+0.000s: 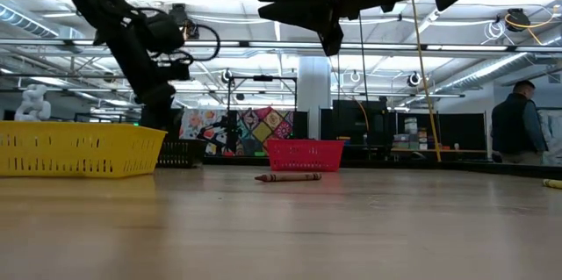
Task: Sort crayons
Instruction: Put the green crayon into the black basket
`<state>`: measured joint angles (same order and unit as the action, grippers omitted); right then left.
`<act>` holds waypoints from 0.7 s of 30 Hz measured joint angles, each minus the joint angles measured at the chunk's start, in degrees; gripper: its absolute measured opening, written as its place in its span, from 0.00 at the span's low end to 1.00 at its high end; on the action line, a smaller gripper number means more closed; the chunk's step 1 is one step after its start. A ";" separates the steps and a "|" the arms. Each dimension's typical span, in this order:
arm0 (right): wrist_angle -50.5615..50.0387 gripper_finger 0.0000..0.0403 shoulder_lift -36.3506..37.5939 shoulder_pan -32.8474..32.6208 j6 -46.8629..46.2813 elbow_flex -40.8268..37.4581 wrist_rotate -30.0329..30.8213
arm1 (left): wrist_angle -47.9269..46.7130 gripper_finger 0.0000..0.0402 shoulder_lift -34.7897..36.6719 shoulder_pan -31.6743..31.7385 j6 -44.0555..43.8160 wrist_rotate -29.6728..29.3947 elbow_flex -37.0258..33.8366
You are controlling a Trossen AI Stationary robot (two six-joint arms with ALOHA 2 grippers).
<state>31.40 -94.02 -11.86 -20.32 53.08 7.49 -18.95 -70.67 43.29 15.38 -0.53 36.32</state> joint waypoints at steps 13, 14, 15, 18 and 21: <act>-0.85 0.22 0.00 0.00 0.00 0.00 0.00 | -1.22 0.04 -5.88 0.89 -0.05 0.03 0.26; -0.85 0.22 0.00 0.00 0.01 0.00 0.00 | -1.17 0.04 -5.95 0.89 -0.05 0.02 0.26; -0.85 0.22 0.00 0.00 0.00 0.00 0.00 | -1.09 0.04 -5.97 0.89 -0.05 0.02 0.26; -0.87 0.22 0.00 0.00 0.01 0.00 0.00 | -0.89 0.04 -5.97 0.89 -0.05 0.04 0.28; -1.15 0.22 0.00 0.00 0.00 0.00 -0.01 | -0.90 0.08 -5.97 0.88 -0.03 0.04 0.28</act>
<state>30.25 -94.02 -11.86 -20.32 53.08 7.48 -19.85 -76.64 44.17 15.35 -0.49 36.60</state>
